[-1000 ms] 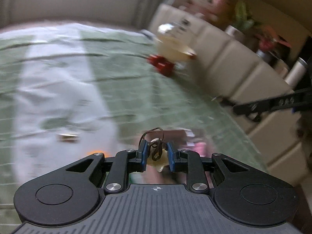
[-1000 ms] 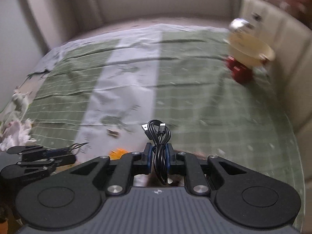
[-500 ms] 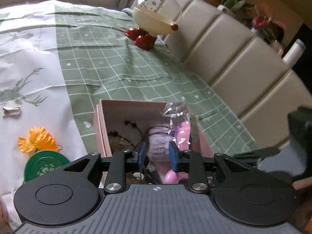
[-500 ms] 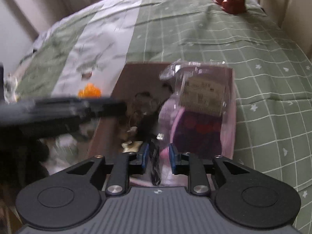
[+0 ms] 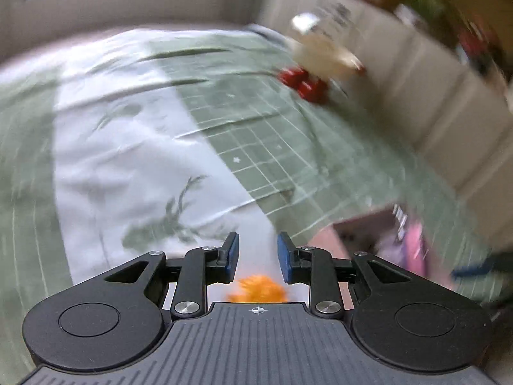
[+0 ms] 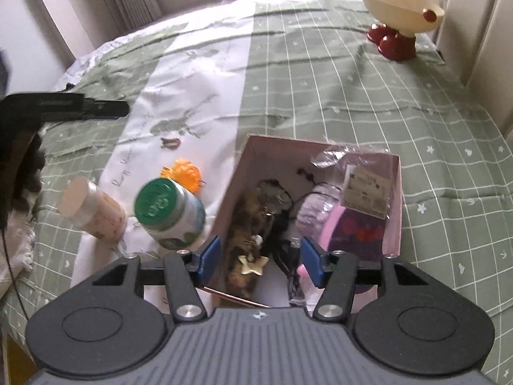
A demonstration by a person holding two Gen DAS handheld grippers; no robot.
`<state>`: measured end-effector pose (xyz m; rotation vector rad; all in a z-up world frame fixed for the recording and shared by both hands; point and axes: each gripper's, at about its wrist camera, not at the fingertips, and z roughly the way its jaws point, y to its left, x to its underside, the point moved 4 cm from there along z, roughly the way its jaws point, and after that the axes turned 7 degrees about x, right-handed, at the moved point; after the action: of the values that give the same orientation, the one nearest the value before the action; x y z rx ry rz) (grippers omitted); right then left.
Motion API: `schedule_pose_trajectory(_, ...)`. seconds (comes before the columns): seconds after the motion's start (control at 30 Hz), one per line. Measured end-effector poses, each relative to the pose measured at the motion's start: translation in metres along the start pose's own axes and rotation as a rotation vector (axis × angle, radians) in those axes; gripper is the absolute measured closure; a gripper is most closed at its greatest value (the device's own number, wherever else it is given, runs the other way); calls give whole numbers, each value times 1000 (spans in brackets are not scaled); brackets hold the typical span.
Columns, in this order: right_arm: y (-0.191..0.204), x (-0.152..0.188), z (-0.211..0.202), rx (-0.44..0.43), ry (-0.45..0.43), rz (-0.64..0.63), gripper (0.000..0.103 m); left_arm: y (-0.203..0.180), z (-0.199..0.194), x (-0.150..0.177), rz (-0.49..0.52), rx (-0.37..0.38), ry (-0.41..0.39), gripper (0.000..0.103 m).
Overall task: Organize soft objects
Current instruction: 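Grasp the beige comb from the bed with the left tool, then grasp the orange flower clip with the right tool while the left tool holds the comb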
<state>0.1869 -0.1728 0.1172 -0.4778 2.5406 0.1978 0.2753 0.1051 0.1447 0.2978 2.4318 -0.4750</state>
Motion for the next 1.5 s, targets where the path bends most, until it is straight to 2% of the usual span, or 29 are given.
schedule_pose_trajectory(0.07,5,4,-2,-1,0,-10,45,6,19,-8,218,6,84,70)
schedule_pose_trajectory(0.17,10,13,-1,-6,21,-28,45,14,58,0,545,-117,283,72)
schedule_pose_trajectory(0.23,10,20,2,-6,40,-29,45,21,80,11,627,-104,387,71)
schedule_pose_trajectory(0.3,8,27,5,-16,59,-13,45,28,98,20,645,-62,460,69)
schedule_pose_trajectory(0.37,4,34,6,-23,76,7,45,30,110,23,660,-56,451,70)
schedule_pose_trajectory(0.47,-2,43,8,-34,101,32,45,38,126,23,636,-49,433,70)
schedule_pose_trajectory(0.6,-6,57,9,-36,131,38,45,52,147,34,642,-90,494,70)
schedule_pose_trajectory(0.7,-8,66,11,-38,153,47,45,60,152,32,585,-75,472,69)
schedule_pose_trajectory(0.87,-10,75,17,-30,182,66,45,66,154,26,442,-86,445,72)
schedule_pose_trajectory(0.97,-6,73,17,-28,177,65,45,75,148,22,271,-96,438,79)
schedule_pose_trajectory(1.03,-1,68,13,-28,165,51,45,81,139,21,186,-106,409,80)
schedule_pose_trajectory(1.13,7,56,7,-22,148,32,45,90,114,26,130,-126,367,80)
schedule_pose_trajectory(1.27,22,28,7,-43,134,44,45,102,58,33,81,-173,279,80)
schedule_pose_trajectory(1.4,55,-20,17,-57,115,42,45,110,-11,50,13,-197,189,80)
schedule_pose_trajectory(1.5,81,-67,46,-66,150,30,43,116,-53,70,-47,-182,139,80)
